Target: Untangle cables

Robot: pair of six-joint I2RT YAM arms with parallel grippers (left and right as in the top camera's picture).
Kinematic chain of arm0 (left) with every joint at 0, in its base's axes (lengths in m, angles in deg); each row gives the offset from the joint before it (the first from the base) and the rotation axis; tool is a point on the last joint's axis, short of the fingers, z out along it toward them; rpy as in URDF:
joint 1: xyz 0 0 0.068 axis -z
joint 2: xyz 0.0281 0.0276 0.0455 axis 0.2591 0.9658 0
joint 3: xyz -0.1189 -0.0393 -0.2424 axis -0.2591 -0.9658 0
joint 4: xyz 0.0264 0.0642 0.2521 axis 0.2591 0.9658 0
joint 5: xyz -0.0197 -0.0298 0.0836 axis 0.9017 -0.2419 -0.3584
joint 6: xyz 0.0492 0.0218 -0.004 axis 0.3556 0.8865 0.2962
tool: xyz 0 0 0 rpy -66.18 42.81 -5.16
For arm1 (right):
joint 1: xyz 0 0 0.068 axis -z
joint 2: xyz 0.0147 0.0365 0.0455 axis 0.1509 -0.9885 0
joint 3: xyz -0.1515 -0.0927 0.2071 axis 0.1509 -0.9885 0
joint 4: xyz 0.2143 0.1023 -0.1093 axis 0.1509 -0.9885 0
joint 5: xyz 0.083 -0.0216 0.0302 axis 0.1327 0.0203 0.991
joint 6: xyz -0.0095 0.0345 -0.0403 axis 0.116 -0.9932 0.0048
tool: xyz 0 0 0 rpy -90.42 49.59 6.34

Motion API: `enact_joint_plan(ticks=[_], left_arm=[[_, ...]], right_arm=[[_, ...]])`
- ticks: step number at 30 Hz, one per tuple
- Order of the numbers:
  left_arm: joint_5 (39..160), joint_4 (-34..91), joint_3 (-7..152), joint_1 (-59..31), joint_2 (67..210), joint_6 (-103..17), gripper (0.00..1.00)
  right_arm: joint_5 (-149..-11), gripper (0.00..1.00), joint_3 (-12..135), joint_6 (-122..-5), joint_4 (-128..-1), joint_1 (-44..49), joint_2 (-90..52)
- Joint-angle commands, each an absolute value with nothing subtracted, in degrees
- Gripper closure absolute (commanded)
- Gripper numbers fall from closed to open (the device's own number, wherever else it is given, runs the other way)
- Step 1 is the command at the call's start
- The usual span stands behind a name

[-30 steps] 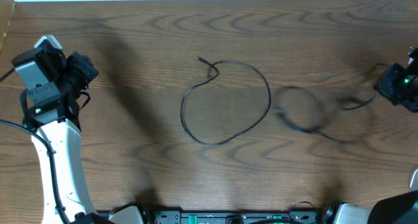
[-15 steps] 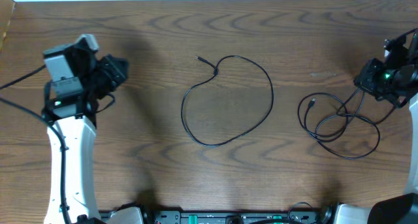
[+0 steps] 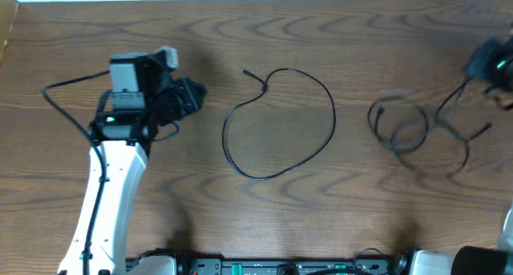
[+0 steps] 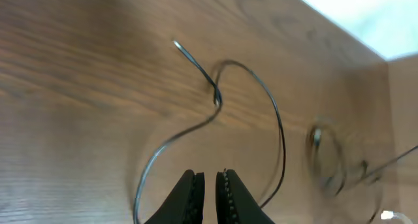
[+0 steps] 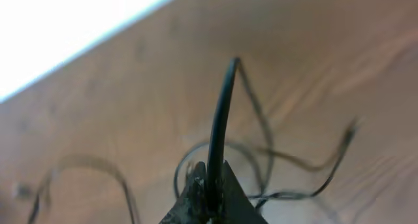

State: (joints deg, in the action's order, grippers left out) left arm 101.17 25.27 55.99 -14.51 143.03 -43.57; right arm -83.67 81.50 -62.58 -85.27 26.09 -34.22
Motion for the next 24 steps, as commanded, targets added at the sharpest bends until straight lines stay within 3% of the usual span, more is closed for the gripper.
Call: enact_joint_plan(ticks=[1,10,15,24], left_arm=[[96.8,26.3,56.6,-10.9,142.6,-40.9,0.87],[94.4,25.7,56.5,-4.0,142.6,-40.5,0.87],[94.4,27.2,56.5,-0.9,142.6,-40.5,0.87],[94.4,26.8,56.5,2.8,142.6,-39.4,0.87]], right_arm=[[-92.0,0.99,95.6,-59.3,-86.5,27.7,-36.4],[-92.0,0.99,123.4,-61.2,-101.2,38.1,-55.1],[-97.2,0.99,123.9,-65.4,-101.6,45.7,-56.8],[-92.1,0.99,123.7,-67.4,-102.4,59.4,-56.7]])
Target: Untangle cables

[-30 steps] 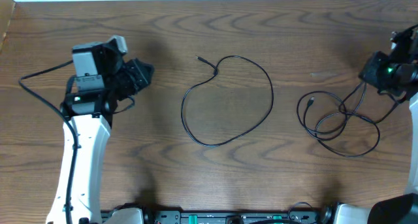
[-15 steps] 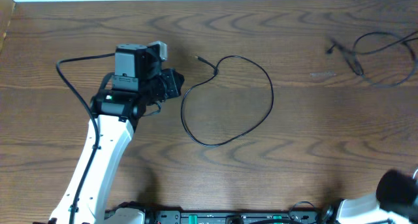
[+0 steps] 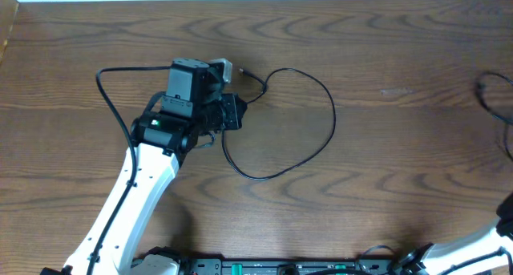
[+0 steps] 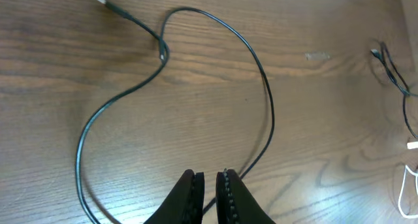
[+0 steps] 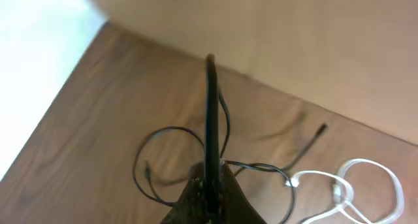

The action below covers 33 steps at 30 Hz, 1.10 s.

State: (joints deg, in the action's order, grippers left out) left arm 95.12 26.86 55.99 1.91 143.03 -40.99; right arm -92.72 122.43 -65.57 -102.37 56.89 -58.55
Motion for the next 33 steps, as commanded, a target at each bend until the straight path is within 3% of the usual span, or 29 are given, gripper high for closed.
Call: enact_joint_plan(ticks=[1,33], left_arm=[[94.4,26.7,56.5,3.2,142.6,-38.8,0.87],[94.8,27.2,56.5,4.9,142.6,-37.1,0.86]], right_arm=[[-92.1,0.99,123.7,-67.4,-102.3,59.9,-56.8],[-95.6,0.99,123.7,-64.8,-107.4,63.6,-83.2]])
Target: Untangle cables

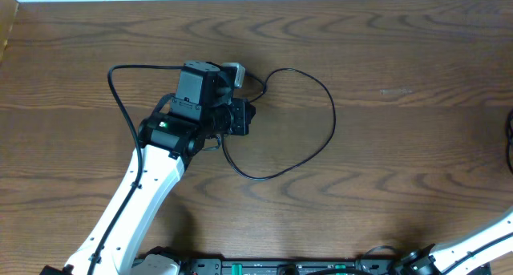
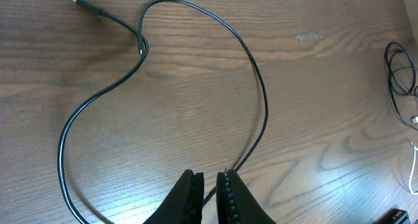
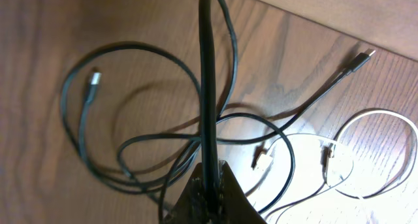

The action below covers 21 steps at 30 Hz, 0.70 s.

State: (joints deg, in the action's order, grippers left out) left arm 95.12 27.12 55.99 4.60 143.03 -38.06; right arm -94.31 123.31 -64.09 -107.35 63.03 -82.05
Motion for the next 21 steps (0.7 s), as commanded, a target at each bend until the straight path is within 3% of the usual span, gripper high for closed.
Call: enact_joint_plan(ticks=[1,6,7,8,9,21], left_arm=[[94.8,27.2,56.5,5.1,142.6,-37.1,0.86],[94.8,27.1,56.5,6.4,142.6,-37.1,0.86],[94.8,27.1,56.5,6.7,142.6,-37.1,0.86],[94.8,27.1,56.5,6.7,142.6,-37.1,0.87],[94.8,27.1,56.5,6.7,142.6,-37.1,0.86],[94.8,27.8,56.5,6.7,142.6,-37.1,0.86]], right_arm=[[-95.6,0.99,123.7,-64.8,-107.3,63.6,-83.2],[-95.5,0.96,123.8,-64.8,-107.2,63.3,-83.2],[-95.3,0.83,123.8,-64.8,-107.2,63.3,-83.2],[-94.8,0.55,123.8,-64.8,-107.2,63.2,-83.2],[-94.2,0.03,123.8,-64.7,-107.1,63.2,-83.2],[-83.8,0.01,127.6,-64.8,-108.3,59.3,-80.1]])
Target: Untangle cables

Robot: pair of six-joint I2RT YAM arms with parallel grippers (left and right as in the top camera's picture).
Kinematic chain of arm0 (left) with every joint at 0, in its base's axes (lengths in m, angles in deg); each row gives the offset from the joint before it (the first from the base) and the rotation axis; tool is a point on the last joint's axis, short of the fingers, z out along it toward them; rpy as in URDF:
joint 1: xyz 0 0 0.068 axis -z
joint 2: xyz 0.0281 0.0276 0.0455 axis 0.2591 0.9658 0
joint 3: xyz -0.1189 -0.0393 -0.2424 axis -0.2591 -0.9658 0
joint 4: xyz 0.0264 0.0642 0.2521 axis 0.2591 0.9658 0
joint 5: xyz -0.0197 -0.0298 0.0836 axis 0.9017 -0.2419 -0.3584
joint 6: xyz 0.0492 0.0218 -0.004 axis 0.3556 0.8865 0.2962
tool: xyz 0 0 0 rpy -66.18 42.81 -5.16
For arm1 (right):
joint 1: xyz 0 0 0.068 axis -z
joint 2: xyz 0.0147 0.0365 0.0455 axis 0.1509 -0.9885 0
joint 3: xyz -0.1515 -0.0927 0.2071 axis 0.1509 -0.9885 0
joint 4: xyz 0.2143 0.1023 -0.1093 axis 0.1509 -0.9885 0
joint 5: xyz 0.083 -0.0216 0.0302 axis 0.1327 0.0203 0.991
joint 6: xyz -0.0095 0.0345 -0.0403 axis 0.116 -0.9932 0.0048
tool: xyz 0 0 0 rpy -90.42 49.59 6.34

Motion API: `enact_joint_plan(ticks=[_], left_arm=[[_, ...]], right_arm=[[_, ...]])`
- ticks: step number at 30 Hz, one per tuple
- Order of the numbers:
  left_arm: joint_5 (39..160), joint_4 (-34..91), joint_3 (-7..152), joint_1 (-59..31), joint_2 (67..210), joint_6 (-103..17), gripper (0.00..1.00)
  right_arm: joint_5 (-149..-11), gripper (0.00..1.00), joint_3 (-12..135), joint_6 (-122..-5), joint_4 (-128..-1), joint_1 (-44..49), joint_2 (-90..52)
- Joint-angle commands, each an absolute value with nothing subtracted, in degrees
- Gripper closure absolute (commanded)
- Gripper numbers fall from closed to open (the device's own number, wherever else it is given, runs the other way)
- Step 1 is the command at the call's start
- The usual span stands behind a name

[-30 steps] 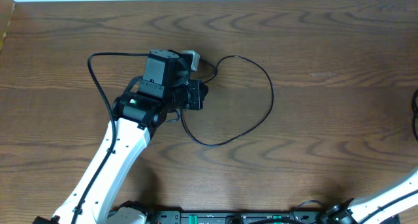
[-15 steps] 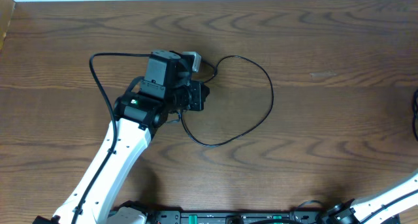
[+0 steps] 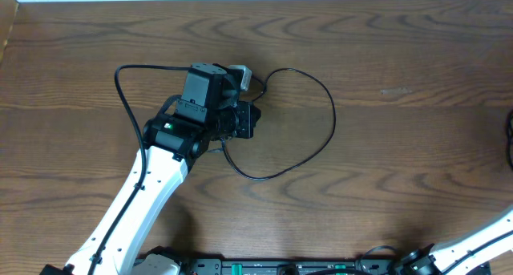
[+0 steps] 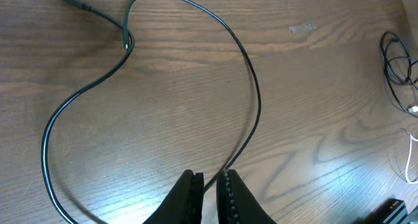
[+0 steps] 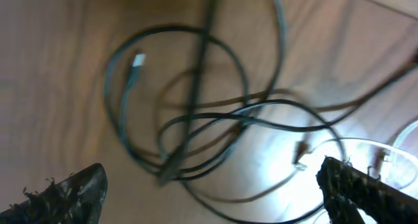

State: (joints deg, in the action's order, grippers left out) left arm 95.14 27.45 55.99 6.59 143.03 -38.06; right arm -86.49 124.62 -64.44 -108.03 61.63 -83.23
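A long black cable (image 3: 333, 119) lies in an open loop mid-table, one plug end near the top left. My left gripper (image 3: 247, 119) hovers above the loop's left side. In the left wrist view it (image 4: 211, 185) is shut and holds nothing, and the loop (image 4: 255, 100) runs beneath its tips. A heap of dark cables (image 5: 196, 113) lies blurred under my right gripper (image 5: 212, 191). That gripper is open wide with nothing between its fingers (image 5: 65, 191), and it is out of the overhead view.
A white cable (image 5: 398, 136) coils beside the dark heap. The heap shows at the far right in the left wrist view (image 4: 392, 61) and as a sliver at the overhead's right edge (image 3: 510, 135). A raised wooden wall borders the table at the far left (image 3: 6, 26).
My right gripper has opened and let go of the black cable, which now lies on the dark heap. My left gripper has shifted slightly right over the loop.
First my left gripper was left of the loop, and my right gripper was shut on a cable of a tangle at the table's right. Then the tangle was at the right edge and my left gripper over the loop. Now the right has let go.
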Motion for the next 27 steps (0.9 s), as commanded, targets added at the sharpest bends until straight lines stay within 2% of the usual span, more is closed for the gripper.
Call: enact_joint_plan(ticks=[1,12,21,22,27], left_arm=[[94.8,27.9,56.5,6.7,142.6,-37.1,0.86],[94.5,27.8,56.5,6.4,142.6,-33.8,0.85],[92.8,24.0,56.5,3.1,142.6,-33.6,0.83],[92.8,24.3,56.5,2.8,142.6,-33.6,0.79],[92.8,24.3,56.4,2.6,142.6,-33.6,0.79]], right_arm=[[-83.8,0.01,128.0,-64.8,-108.4,58.7,-79.3],[-80.3,0.01,128.5,-63.6,-112.5,46.8,-68.2],[-85.5,0.01,128.1,-63.9,-120.6,35.2,-58.9],[-86.1,0.01,128.0,-63.9,-121.2,34.3,-57.9],[-87.6,0.01,125.2,-63.9,-121.5,32.3,-52.5]])
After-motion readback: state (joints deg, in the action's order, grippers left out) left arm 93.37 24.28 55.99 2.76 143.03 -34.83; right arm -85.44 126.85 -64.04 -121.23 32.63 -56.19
